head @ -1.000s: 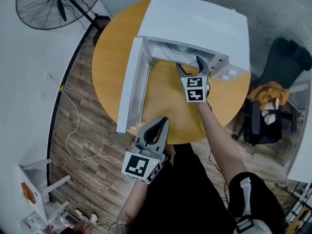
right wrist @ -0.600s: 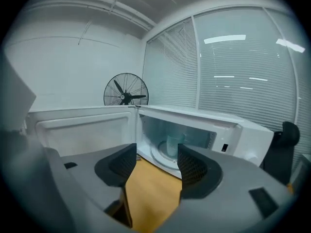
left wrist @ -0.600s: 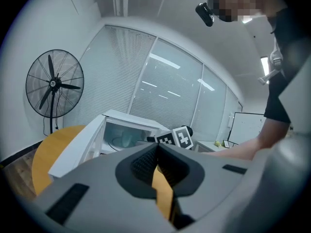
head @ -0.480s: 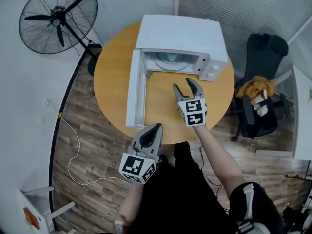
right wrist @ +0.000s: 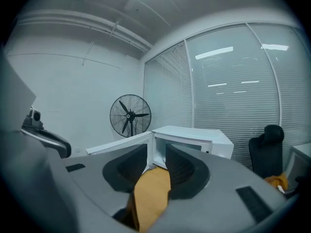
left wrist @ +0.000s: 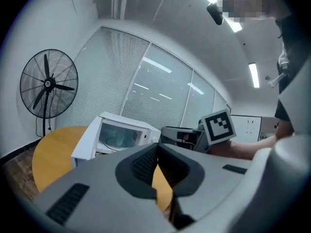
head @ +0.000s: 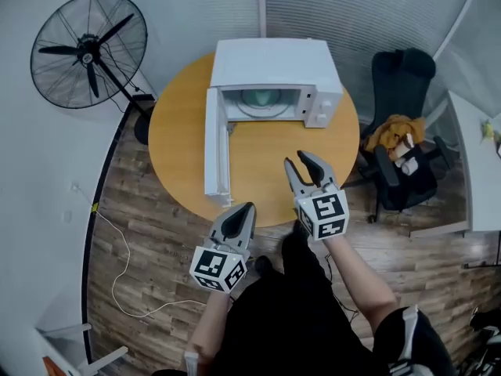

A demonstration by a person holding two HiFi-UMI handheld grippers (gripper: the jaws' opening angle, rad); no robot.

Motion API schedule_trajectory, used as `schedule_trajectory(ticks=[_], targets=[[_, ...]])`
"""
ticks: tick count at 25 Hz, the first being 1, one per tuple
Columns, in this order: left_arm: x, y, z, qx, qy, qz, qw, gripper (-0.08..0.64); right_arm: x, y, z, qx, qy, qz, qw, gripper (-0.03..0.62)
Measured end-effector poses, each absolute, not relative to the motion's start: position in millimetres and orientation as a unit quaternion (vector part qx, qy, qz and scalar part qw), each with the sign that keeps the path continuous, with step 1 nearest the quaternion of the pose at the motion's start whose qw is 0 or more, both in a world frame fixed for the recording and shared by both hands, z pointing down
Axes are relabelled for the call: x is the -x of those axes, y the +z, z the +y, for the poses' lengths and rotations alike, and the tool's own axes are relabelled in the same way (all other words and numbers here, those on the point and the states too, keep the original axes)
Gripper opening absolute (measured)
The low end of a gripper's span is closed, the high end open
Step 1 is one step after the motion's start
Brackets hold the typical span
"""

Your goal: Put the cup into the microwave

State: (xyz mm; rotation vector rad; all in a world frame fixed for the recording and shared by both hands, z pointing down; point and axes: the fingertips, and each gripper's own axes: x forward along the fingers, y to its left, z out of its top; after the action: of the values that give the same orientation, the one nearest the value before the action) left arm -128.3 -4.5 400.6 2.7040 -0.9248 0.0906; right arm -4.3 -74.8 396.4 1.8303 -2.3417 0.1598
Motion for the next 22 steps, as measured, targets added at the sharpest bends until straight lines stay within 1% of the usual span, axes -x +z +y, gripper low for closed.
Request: schedule_trajectory(ticks=[6,9,17,22], targets=[[123,399,11,-0.941,0.029,-0.307,0.141,-0.003,10,390,-27,-0.604,0.072,-0.791,0.069,0.073],[117,395,12,-0.942,0.024,-0.304,0.139,-0.003,11,391,-11,-0.595,0.087,-0.797,0.061,0.053],[94,385,21,-0.946,0.018,-0.294,0.136,-0.003,3,383,24,-0.591,0.100,-0.799,0.042,0.011],[85,385,25,-0.946,0.015,-0.293,0.139,-0.003,-2,381,36,-0.587,0.091,-0.803,0.039,0.009]])
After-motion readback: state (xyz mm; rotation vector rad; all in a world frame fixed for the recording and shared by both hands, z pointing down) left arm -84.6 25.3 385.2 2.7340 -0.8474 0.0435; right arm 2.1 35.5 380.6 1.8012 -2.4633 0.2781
